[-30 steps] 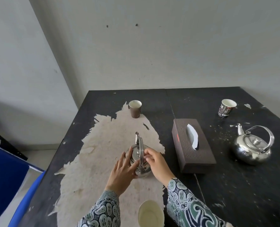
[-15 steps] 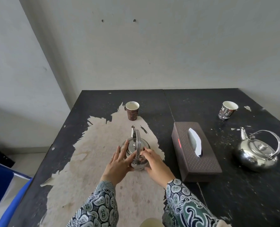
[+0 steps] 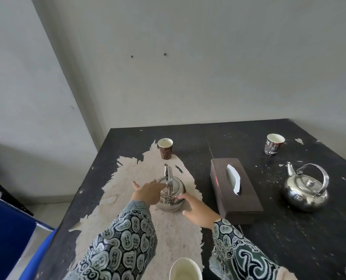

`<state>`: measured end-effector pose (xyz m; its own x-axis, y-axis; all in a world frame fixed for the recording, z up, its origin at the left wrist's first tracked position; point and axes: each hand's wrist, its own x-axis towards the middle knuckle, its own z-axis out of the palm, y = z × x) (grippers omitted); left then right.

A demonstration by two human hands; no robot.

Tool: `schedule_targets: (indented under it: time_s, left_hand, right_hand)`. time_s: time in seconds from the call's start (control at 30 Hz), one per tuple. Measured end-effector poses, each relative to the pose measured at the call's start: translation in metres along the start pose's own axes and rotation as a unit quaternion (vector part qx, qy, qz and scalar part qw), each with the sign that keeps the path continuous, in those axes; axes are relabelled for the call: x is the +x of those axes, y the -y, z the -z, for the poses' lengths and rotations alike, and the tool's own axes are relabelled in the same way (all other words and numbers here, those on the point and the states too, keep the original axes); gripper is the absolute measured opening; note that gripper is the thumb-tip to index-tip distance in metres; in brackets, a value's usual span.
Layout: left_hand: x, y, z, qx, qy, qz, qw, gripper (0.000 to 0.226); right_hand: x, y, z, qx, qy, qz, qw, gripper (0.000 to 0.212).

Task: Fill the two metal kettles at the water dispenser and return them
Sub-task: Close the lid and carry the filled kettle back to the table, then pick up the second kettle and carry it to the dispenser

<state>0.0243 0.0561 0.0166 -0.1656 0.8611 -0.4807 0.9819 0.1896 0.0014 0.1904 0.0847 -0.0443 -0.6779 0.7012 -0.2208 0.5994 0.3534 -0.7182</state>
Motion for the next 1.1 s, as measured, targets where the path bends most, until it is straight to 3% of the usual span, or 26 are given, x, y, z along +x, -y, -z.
schedule_targets:
  time_s: [0.17, 0.43, 0.67, 0.93, 1.1]
  left_hand:
    - [-0.044, -0.009, 0.022, -0.011, -0.067, 0.078, 0.995, 0.039]
    - [-0.090, -0.098, 0.077, -0.069, -0.265, -0.013, 0.962, 0.028]
    - [-0.094, -0.219, 0.101, -0.113, -0.335, -0.107, 0.929, 0.030]
    - [-0.039, -0.318, 0.084, -0.122, -0.353, -0.173, 0.911, 0.024]
    - [0.011, -0.360, 0.054, -0.159, -0.291, -0.173, 0.927, 0.025]
  right_hand:
    - [-0.049, -0.006, 0.036, -0.003, 0.006, -0.038, 0.999, 0.025]
    - [-0.130, -0.016, 0.158, 0.013, -0.120, -0.023, 0.992, 0.023]
    - [-0.183, -0.062, 0.250, 0.031, -0.212, -0.033, 0.976, 0.022]
    - [-0.195, -0.147, 0.300, 0.065, -0.258, -0.085, 0.960, 0.018]
    - [-0.171, -0.205, 0.299, 0.098, -0.253, -0.140, 0.952, 0.014]
